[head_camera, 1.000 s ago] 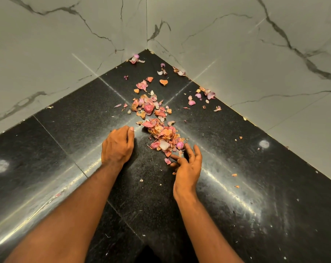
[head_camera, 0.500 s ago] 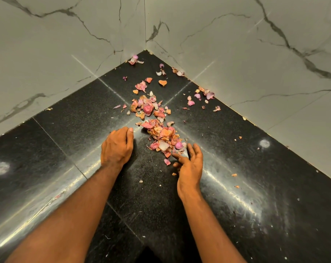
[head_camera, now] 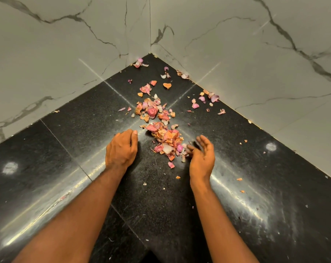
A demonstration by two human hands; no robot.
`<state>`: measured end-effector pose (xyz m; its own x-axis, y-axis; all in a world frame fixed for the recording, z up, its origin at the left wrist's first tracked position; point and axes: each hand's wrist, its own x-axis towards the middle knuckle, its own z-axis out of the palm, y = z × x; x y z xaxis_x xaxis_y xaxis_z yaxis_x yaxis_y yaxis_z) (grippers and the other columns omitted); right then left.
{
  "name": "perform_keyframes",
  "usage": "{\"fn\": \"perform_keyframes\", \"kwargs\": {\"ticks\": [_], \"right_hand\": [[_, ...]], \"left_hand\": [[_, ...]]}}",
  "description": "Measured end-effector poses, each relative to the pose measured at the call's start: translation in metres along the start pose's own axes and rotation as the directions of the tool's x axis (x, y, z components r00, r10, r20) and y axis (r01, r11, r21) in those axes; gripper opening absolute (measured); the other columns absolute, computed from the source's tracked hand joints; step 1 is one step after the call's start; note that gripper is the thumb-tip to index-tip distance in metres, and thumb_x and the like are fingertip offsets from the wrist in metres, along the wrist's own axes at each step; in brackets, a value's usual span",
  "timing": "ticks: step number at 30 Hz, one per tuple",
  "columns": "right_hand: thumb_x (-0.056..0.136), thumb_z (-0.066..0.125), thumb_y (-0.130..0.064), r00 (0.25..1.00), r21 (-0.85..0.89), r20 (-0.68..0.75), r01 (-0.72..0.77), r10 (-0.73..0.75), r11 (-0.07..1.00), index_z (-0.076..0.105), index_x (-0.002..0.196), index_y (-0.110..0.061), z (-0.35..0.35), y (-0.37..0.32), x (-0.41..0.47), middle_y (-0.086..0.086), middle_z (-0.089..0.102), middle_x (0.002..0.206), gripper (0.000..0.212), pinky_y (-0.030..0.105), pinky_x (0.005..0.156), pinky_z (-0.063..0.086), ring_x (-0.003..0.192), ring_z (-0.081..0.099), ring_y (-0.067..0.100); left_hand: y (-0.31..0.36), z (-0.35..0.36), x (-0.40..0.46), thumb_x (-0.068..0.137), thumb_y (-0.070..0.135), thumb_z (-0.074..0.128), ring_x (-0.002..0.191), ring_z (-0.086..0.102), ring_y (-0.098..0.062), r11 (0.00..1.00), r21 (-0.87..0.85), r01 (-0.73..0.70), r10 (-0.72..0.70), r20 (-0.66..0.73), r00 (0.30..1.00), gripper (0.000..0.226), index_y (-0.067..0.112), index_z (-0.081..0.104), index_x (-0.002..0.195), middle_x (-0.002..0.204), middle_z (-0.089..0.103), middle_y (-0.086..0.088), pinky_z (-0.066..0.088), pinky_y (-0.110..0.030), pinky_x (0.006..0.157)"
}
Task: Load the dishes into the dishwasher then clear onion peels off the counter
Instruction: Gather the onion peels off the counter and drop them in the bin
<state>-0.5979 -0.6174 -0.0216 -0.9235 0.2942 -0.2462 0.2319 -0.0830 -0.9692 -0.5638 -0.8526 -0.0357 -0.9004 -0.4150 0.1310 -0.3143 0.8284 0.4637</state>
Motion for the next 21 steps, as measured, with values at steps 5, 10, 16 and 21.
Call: {"fn": "perform_keyframes", "kwargs": {"ticks": [5, 10, 16, 21], "right_hand": [[0.109, 0.045, -0.031, 0.899, -0.543, 0.33, 0.431, -0.289, 0.721, 0.047, 0.155, -0.022, 0.02, 0.003, 0.047, 0.0, 0.052, 0.155, 0.047, 0.043, 0.12, 0.039, 0.143, 0.046, 0.014], [0.11, 0.03, -0.045, 0.861, -0.605, 0.377, 0.508, -0.341, 0.613, 0.045, 0.157, -0.019, 0.028, 0.013, 0.056, 0.002, 0.05, 0.158, 0.055, 0.045, 0.123, 0.032, 0.145, 0.046, 0.019], [0.109, 0.032, -0.044, 0.876, -0.614, 0.329, 0.482, -0.352, 0.625, 0.048, 0.155, -0.021, 0.029, 0.011, 0.058, 0.0, 0.053, 0.155, 0.053, 0.04, 0.119, 0.033, 0.142, 0.05, 0.018], [0.111, 0.036, -0.04, 0.877, -0.613, 0.315, 0.479, -0.362, 0.628, 0.05, 0.153, -0.022, 0.028, 0.012, 0.061, -0.001, 0.054, 0.154, 0.048, 0.042, 0.119, 0.036, 0.141, 0.05, 0.016]], "left_hand": [[-0.001, 0.0, 0.0, 0.111, 0.044, 0.03, 0.067, 0.044, -0.02, 1.0, 0.009, -0.017, 0.017, -0.003, 1.0, 0.042, 0.022, 0.039, 0.077, 0.068, 0.044, 0.001, 0.033, -0.035, 0.063], [0.004, -0.003, 0.024, 0.108, 0.051, 0.03, 0.066, 0.053, -0.023, 0.982, 0.174, -0.074, 0.053, 0.12, 0.991, 0.041, 0.021, 0.048, 0.086, 0.071, 0.054, 0.0, 0.049, -0.038, 0.064], [0.012, -0.02, 0.137, 0.106, 0.045, 0.042, 0.104, 0.053, -0.02, 0.999, 0.028, -0.044, 0.046, -0.071, 0.996, 0.03, 0.02, 0.054, 0.116, 0.112, 0.056, -0.004, 0.049, -0.042, 0.095], [0.004, 0.004, 0.193, 0.103, 0.068, 0.026, 0.159, 0.004, -0.031, 0.996, 0.07, 0.057, -0.072, 0.24, 0.968, 0.08, 0.017, 0.017, 0.164, 0.172, 0.005, -0.014, 0.007, -0.056, 0.126]]}}
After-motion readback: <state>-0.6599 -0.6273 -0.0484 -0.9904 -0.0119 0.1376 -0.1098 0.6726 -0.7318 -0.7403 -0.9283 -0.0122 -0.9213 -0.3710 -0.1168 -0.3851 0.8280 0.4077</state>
